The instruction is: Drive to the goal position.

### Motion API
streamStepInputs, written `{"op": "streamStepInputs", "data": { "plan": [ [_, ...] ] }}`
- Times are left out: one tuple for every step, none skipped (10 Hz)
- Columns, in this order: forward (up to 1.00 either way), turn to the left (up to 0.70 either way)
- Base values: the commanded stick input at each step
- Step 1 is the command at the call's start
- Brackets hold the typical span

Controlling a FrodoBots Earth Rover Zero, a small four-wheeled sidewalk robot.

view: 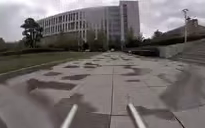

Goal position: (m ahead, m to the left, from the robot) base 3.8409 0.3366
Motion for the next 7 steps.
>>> {"op": "streamStepInputs", "data": {
  "plan": [
    [1.0,0.0],
    [1.0,0.0],
    [1.0,0.0],
    [1.0,-0.1],
    [1.0,-0.27],
    [1.0,-0.27],
    [1.0,-0.27]
  ]
}}
